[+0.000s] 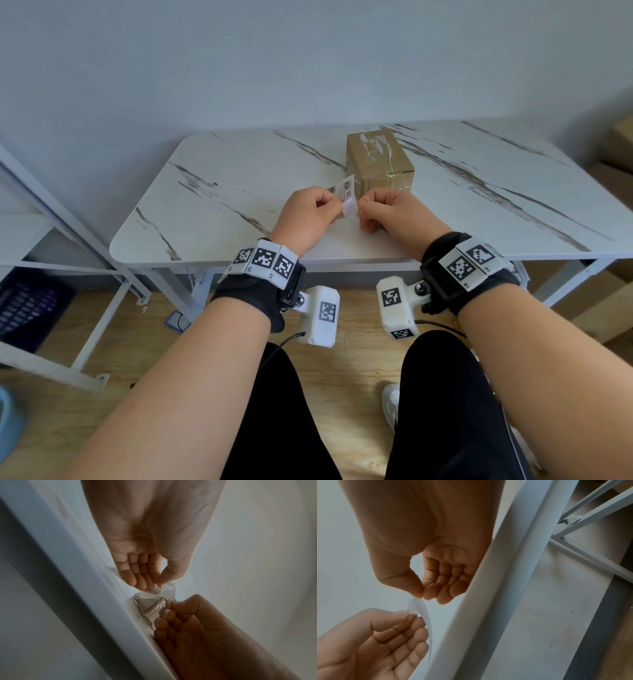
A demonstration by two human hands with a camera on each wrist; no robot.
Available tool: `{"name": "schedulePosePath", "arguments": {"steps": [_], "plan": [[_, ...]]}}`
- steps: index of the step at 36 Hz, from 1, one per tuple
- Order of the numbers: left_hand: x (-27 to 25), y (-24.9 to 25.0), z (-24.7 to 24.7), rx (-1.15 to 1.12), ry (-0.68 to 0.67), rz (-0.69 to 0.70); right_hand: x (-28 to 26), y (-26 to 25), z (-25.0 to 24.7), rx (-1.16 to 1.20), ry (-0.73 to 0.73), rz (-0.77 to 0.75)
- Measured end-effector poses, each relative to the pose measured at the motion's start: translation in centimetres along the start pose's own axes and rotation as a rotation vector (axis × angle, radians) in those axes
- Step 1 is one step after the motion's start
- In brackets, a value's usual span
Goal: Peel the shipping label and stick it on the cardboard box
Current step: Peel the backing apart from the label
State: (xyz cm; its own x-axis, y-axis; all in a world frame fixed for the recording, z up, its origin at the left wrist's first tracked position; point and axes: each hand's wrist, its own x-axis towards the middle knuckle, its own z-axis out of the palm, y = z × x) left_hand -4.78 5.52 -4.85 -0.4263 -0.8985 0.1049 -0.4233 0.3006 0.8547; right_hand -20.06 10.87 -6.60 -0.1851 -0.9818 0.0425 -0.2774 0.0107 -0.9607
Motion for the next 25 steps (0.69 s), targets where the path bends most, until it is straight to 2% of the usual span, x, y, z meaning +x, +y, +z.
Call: {"name": "schedulePosePath", "arguments": {"steps": [7, 18, 25], "plan": [[0.1, -0.2, -0.3, 0.023, 0.049, 0.000, -0.3, -0.4, 0.2, 0.012, 0.034, 0.036], [0.3, -0.6, -0.7, 0.078, 0.235, -0.019, -0.4, -0.8, 0.4, 0.104, 0.087, 0.108], [0.0, -0.3, -1.1, 0.100, 0.298, -0.020, -1.4, -1.4, 0.3, -0.201, 0.314, 0.060]]}}
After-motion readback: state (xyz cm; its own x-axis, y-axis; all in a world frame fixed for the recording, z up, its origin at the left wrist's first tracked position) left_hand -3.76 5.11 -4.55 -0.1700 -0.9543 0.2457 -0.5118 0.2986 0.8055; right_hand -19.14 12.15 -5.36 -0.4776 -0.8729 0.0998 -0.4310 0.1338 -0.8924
